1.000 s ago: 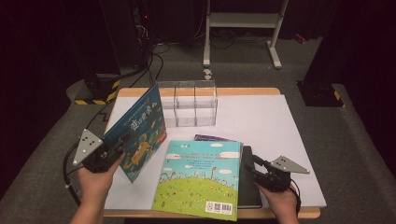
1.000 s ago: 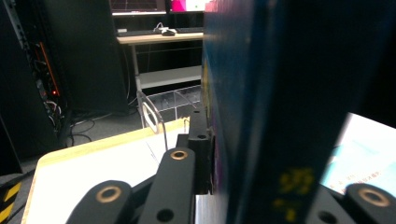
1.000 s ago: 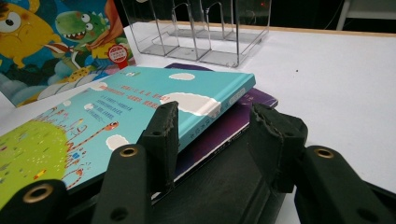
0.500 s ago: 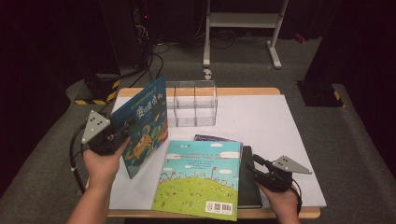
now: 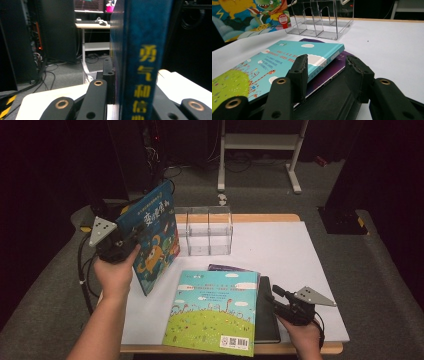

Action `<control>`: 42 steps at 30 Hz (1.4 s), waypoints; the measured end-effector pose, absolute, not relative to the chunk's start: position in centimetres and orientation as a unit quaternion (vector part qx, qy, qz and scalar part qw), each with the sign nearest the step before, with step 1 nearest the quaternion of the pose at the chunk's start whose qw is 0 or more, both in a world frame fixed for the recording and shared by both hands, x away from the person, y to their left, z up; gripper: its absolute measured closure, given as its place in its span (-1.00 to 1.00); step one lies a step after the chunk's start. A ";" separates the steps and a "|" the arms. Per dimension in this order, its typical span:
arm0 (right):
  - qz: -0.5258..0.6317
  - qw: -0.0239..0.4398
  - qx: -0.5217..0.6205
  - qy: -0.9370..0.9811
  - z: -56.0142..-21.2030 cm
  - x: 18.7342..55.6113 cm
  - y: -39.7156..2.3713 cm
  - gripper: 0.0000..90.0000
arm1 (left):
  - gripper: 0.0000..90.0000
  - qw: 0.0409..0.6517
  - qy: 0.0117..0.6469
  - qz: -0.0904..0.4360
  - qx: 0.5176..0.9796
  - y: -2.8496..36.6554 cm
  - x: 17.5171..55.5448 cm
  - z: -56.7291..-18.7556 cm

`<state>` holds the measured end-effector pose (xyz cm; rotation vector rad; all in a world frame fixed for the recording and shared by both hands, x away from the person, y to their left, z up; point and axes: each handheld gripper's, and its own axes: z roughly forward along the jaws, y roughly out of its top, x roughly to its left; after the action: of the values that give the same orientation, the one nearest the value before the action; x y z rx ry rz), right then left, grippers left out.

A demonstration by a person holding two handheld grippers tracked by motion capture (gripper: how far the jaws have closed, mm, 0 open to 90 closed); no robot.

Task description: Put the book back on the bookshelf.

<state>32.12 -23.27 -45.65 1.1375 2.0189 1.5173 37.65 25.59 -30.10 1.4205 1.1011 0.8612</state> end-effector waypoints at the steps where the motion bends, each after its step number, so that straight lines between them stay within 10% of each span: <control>1: 0.538 0.185 0.404 0.716 -45.7 32.1 -23.3 0.19 | 0.84 0.544 0.469 0.367 0.591 25.5 38.0 -30.1; 42: 0.550 0.171 0.406 0.709 -46.0 32.4 -23.7 0.21 | 0.84 0.526 0.490 0.427 0.549 21.7 47.6 -33.6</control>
<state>32.44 -23.68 -45.96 1.1535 2.0141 1.5627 47.57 21.71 -33.61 1.3131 1.1716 1.0201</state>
